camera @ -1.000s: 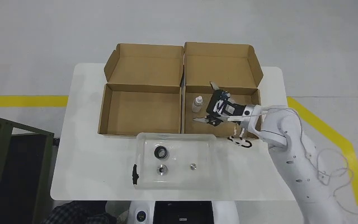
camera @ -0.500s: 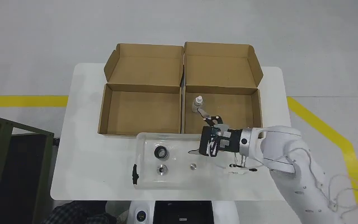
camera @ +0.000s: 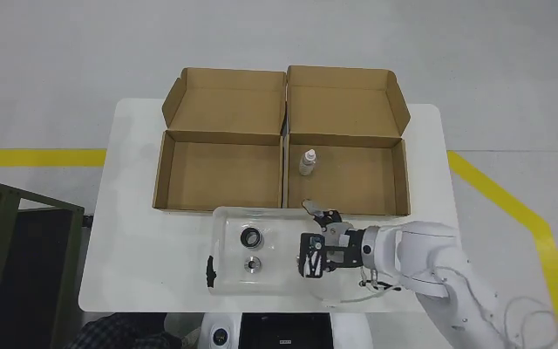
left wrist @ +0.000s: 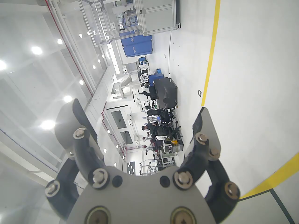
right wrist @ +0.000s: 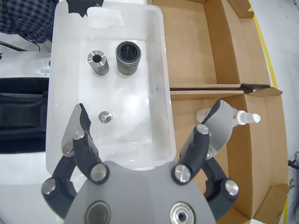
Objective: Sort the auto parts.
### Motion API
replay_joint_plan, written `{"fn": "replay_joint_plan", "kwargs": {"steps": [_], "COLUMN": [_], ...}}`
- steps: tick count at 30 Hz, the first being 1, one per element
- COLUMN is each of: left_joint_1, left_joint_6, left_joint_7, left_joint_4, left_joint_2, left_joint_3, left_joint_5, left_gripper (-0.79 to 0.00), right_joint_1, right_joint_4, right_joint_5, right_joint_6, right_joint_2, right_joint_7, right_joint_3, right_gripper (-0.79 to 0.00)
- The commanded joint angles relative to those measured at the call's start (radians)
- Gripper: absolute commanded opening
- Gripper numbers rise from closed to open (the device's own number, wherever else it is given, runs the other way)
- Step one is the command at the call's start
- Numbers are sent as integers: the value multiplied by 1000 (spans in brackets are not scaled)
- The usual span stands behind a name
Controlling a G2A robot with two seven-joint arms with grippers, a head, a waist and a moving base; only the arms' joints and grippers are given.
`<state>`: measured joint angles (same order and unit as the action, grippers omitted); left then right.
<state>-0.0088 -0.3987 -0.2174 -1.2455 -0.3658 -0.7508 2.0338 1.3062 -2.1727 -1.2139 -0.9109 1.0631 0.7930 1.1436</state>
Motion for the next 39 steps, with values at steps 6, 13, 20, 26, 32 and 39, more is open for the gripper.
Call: {"fn": "replay_joint_plan", "kwargs": {"steps": [6,13,20,26,32,39], "left_joint_1": [0,0,0,0,0,0], "left_joint_6": [0,0,0,0,0,0], "left_joint_7": [0,0,0,0,0,0], "left_joint_4": [0,0,0,0,0,0], "left_joint_2": [0,0,0,0,0,0], "left_joint_3": [0,0,0,0,0,0], "left_joint_5": [0,0,0,0,0,0], "left_gripper": [0,0,0,0,0,0], "right_joint_1": [12,6,-7,-25,-47,-73], "right_joint_4": [21,61,88,107,129,150], "right_joint_5": [-57,-114,-168,-207,-225,-240], "right_joint_6": [2,11,12,11,14,11], "right_joint_2": [-4,-5,-7,-6,-3,2], "right_joint_7": [13,18,36,54,67,89], "right_joint_3": [-57,-103,-138,-178,-213,-254], "right_gripper": [0,0,0,-28,-74,-163]}}
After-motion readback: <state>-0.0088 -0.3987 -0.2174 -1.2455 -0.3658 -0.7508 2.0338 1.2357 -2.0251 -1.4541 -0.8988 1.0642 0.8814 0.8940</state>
